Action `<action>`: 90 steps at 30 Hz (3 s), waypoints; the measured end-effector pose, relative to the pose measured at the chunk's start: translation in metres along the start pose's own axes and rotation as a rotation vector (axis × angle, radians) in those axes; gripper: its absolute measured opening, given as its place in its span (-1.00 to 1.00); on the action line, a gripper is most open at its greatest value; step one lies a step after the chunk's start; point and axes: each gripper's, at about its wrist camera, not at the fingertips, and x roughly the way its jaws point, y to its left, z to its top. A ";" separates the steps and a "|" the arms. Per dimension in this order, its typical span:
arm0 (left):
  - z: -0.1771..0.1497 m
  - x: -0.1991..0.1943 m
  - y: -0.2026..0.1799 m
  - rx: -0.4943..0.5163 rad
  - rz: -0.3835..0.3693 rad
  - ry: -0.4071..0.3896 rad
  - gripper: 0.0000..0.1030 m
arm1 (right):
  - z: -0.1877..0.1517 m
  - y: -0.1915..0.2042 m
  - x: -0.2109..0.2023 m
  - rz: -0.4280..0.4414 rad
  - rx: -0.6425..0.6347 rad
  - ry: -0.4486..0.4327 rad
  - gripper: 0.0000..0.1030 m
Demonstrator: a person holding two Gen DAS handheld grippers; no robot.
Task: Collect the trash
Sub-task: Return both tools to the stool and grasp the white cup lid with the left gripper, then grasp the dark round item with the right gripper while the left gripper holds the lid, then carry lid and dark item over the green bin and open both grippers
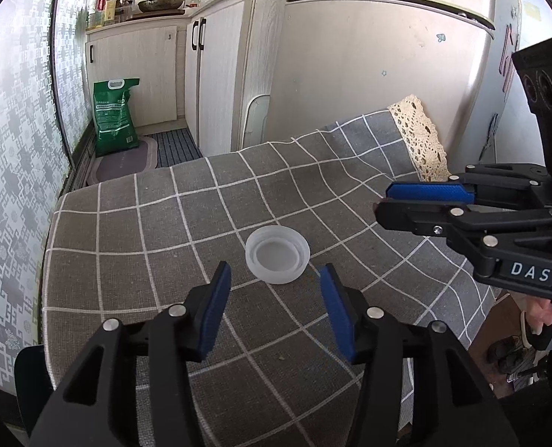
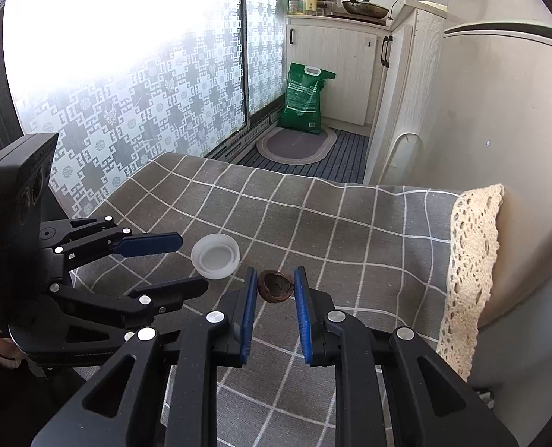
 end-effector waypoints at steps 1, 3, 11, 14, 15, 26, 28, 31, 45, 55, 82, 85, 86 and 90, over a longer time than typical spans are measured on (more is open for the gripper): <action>0.001 0.002 -0.001 0.001 0.015 0.007 0.08 | -0.002 -0.002 -0.002 -0.001 0.003 0.000 -0.62; 0.002 0.006 -0.003 -0.004 0.032 0.015 0.08 | -0.006 -0.006 -0.005 -0.002 0.008 0.000 -0.62; 0.007 0.017 -0.007 -0.009 0.077 0.018 0.00 | -0.021 -0.020 -0.016 -0.016 0.016 0.011 -0.62; 0.008 0.017 -0.007 -0.005 0.084 0.013 -0.19 | -0.025 -0.024 -0.018 -0.020 0.023 0.013 -0.62; 0.008 0.016 -0.006 -0.012 0.077 0.009 -0.19 | -0.026 -0.026 -0.020 -0.021 0.026 0.012 -0.62; 0.001 0.001 0.002 -0.024 0.036 -0.015 -0.19 | -0.020 -0.017 -0.018 -0.012 0.009 0.013 -0.61; 0.000 -0.005 0.009 -0.033 0.034 -0.020 -0.19 | -0.017 -0.013 -0.015 -0.007 0.001 0.018 -0.62; -0.003 -0.011 0.017 -0.048 0.026 -0.024 -0.19 | -0.013 -0.003 -0.009 0.000 -0.014 0.025 -0.62; -0.015 -0.042 0.056 -0.075 0.062 -0.050 -0.19 | 0.010 0.042 0.011 0.040 -0.077 0.037 -0.62; -0.025 -0.065 0.084 -0.093 0.091 -0.073 -0.19 | 0.024 0.063 0.014 0.062 -0.111 0.026 -0.61; -0.073 -0.094 0.155 -0.182 0.165 -0.016 -0.19 | 0.042 0.113 0.027 0.094 -0.149 0.018 -0.61; -0.079 -0.093 0.160 -0.184 0.172 0.003 -0.19 | 0.044 0.118 0.031 0.103 -0.155 0.021 -0.61; -0.081 -0.092 0.163 -0.186 0.175 0.010 -0.19 | 0.045 0.121 0.032 0.105 -0.159 0.020 -0.61; -0.089 -0.092 0.171 -0.193 0.183 0.030 -0.19 | 0.047 0.133 0.036 0.118 -0.173 0.021 -0.61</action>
